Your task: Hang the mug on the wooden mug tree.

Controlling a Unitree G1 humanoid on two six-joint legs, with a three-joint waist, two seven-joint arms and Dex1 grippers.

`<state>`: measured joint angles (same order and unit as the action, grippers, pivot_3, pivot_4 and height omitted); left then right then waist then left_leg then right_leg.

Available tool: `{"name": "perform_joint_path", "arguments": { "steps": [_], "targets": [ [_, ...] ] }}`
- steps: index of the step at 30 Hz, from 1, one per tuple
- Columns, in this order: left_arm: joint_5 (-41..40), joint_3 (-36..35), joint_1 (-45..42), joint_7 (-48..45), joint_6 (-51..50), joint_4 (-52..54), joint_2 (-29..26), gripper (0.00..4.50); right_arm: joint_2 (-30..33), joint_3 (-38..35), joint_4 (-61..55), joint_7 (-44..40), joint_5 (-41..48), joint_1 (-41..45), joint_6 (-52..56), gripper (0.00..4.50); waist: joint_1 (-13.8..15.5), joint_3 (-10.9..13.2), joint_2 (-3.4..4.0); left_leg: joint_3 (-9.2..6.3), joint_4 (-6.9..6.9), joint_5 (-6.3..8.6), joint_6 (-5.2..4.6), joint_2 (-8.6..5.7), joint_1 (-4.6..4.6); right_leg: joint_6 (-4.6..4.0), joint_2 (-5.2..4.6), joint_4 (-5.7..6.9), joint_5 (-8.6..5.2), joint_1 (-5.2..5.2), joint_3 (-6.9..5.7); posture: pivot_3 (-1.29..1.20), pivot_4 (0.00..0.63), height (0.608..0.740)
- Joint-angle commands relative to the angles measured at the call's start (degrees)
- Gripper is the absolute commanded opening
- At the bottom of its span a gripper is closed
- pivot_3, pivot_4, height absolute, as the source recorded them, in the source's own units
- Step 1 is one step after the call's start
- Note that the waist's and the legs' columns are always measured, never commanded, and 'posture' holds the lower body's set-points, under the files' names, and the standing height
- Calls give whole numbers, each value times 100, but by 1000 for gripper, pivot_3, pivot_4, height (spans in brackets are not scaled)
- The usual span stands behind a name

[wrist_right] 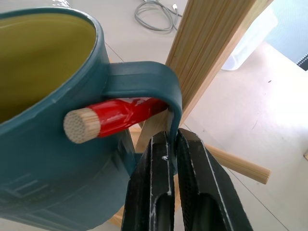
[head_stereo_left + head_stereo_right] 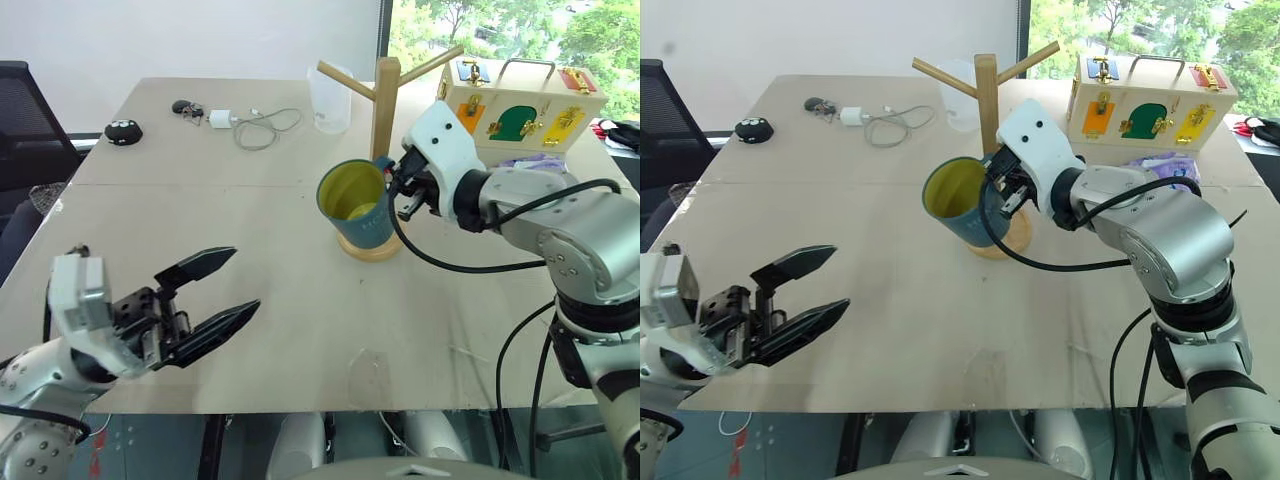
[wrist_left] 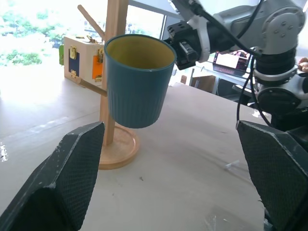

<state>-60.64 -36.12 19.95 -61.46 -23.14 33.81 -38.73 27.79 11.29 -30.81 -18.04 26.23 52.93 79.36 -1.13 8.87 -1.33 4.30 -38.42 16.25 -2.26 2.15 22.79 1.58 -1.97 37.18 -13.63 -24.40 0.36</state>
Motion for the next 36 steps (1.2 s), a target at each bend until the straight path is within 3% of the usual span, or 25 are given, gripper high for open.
{"name": "perform_joint_path", "arguments": {
  "steps": [1,2,4,6,9,12,17,25,36],
  "targets": [
    [-97,-211,78,-240,122,-39,-29,4500,42,82,-82,-213,24,135,-209,93,0,0,0,0,0,0,0,0,0,0,0,0,0,0,0,0,150,740],
    [-102,-209,82,-258,128,-50,-23,4500,37,42,-105,-224,24,76,-231,93,1,0,0,1,0,0,-1,0,0,0,0,0,0,0,-1,0,150,740],
    [-130,-213,97,-275,131,-45,2,4500,65,-74,-195,-234,20,-43,-248,907,2,0,0,-1,0,1,-2,0,0,1,0,0,1,0,-2,0,150,740],
    [-161,-232,121,-287,136,-41,33,4500,134,-219,-332,-284,63,-160,-278,1873,8,-1,-2,-3,0,1,-2,0,0,2,-1,0,1,0,-3,0,150,740],
    [-153,-287,167,-369,131,-192,39,4500,338,-1030,-719,-801,669,-522,-104,3413,19,-1,-1,-6,0,1,-1,0,6,3,-2,-2,2,0,-6,0,150,740],
    [32,-169,205,-453,98,-399,5,4500,851,-1827,-1166,-1651,1373,-1176,-455,3413,48,-1,-2,-16,1,6,-9,0,11,4,-3,-11,2,2,-19,0,150,740],
    [464,295,95,-124,-7,-417,-32,4500,1344,-2741,-1281,-2264,1839,-2334,-1083,3413,36,-1,-3,-21,0,17,-28,0,3,5,-2,-21,2,18,-25,0,150,740],
    [1457,1083,33,719,-60,-394,52,4500,1703,-3691,-1128,-3320,900,-5535,-3423,3413,84,-9,-13,-29,-2,17,-29,-3,-5,8,9,-21,3,32,-20,0,150,740],
    [1779,1328,-73,917,-136,-614,34,4500,1205,-4067,-59,-3413,-197,-7394,-5833,3413,64,-10,-12,-16,-7,17,-29,2,-69,-5,9,-13,-12,82,-13,0,150,740]
  ]
}}
